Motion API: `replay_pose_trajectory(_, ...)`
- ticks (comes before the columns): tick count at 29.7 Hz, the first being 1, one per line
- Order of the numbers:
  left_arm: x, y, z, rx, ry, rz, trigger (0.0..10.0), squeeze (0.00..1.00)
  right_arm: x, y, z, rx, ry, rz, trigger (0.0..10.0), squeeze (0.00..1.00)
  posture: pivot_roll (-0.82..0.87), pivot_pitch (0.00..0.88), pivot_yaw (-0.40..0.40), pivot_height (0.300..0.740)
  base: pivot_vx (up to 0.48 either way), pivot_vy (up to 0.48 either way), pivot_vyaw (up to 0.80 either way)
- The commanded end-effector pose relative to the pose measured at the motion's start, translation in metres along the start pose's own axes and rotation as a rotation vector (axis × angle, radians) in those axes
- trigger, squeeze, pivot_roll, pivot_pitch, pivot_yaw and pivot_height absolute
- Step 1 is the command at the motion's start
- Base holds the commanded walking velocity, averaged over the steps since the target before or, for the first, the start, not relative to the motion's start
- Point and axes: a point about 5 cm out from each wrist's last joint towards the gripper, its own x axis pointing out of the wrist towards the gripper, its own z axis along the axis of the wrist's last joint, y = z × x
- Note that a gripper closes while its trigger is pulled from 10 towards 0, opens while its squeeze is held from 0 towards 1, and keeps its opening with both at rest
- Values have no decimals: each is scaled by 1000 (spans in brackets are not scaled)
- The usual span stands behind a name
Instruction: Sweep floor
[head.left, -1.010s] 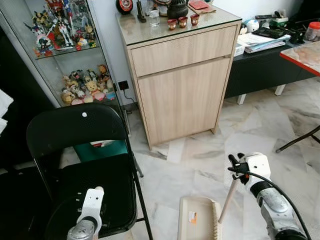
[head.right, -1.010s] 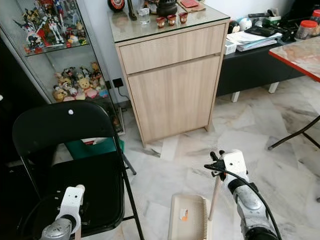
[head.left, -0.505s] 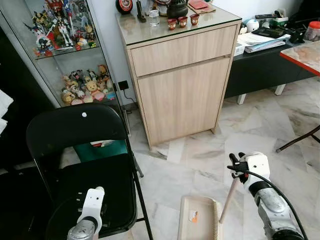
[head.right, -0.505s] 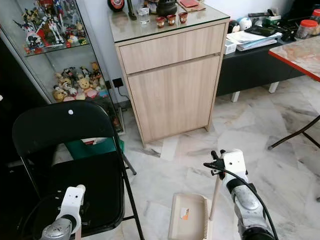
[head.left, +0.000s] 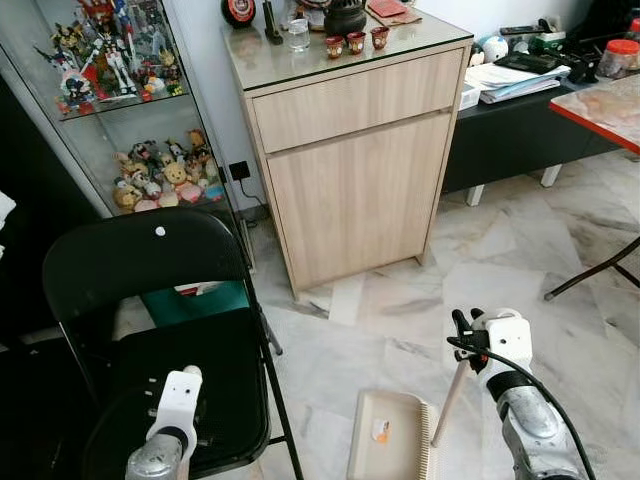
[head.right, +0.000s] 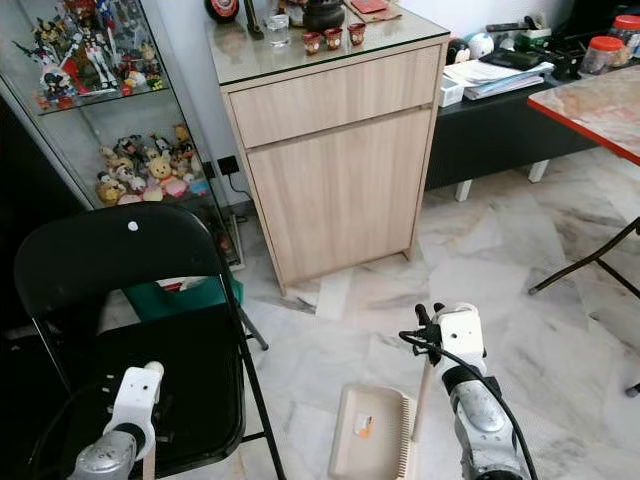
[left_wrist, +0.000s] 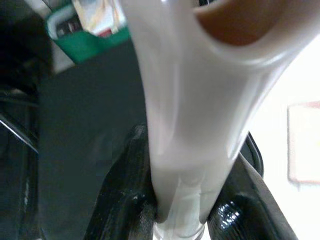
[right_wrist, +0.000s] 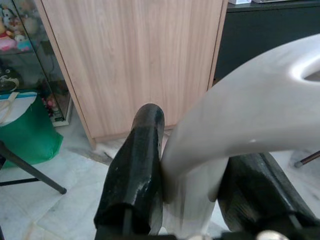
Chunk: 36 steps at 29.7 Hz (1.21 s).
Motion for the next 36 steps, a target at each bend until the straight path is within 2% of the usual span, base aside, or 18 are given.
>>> replay_pose_trajectory(1,2,11,11,-1,-51,43,10000,0,0,4,1,56,-19,-36,10000,0,-143,0,121,740,0,0,0)
replay_pose_trajectory(5,5,15,26,-10,-134,65,10000,0,0,5,4,74,-36,-77,10000,0,-138,0,122,740,0,0,0)
replay_pose_trajectory(9,3,18,31,-8,-180,64,10000,0,-4,6,4,93,-47,-84,10000,0,-138,0,126,740,0,0,0)
replay_pose_trajectory(20,-2,11,18,-9,-147,48,10000,0,-7,9,0,74,-17,-73,10000,0,-139,0,123,740,0,0,0)
replay_pose_trajectory(36,-2,18,19,-4,-153,66,10000,0,-2,12,3,74,-16,-59,10000,0,-132,0,122,740,0,0,718)
